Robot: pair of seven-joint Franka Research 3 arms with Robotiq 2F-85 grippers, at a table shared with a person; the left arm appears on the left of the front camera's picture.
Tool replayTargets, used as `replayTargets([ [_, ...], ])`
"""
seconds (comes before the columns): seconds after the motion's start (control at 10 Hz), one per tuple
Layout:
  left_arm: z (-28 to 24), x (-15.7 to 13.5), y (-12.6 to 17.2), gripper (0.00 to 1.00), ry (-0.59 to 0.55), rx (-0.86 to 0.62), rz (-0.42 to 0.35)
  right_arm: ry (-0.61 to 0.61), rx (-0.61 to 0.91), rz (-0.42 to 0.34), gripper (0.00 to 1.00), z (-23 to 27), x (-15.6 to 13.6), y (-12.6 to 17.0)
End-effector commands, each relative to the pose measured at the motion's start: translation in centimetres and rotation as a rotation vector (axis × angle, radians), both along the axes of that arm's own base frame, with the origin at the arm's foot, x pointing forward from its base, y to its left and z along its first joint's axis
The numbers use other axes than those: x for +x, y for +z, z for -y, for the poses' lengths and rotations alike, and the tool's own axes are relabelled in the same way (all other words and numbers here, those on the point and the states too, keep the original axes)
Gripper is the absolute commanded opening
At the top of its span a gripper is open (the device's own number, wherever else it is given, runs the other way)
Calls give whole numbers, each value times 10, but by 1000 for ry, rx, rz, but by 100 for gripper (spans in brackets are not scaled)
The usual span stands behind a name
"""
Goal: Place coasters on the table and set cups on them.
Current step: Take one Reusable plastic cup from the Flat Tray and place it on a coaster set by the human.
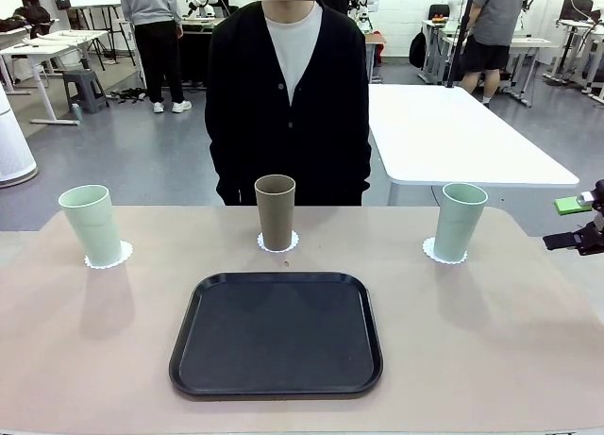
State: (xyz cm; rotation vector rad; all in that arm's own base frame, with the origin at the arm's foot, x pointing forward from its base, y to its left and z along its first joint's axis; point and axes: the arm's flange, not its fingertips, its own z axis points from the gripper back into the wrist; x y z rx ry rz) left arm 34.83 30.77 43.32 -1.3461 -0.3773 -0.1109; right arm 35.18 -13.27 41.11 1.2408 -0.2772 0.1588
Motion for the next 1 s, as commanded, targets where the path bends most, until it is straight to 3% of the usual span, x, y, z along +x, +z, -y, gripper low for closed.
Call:
replayTargets([
  [0.0,-2,-1,-2,100,18,8,-9,-2,21,20,100,-1,1,0],
  [0.9,-2,-1,-2,100,18,8,-9,-2,21,20,100,-1,1,0],
])
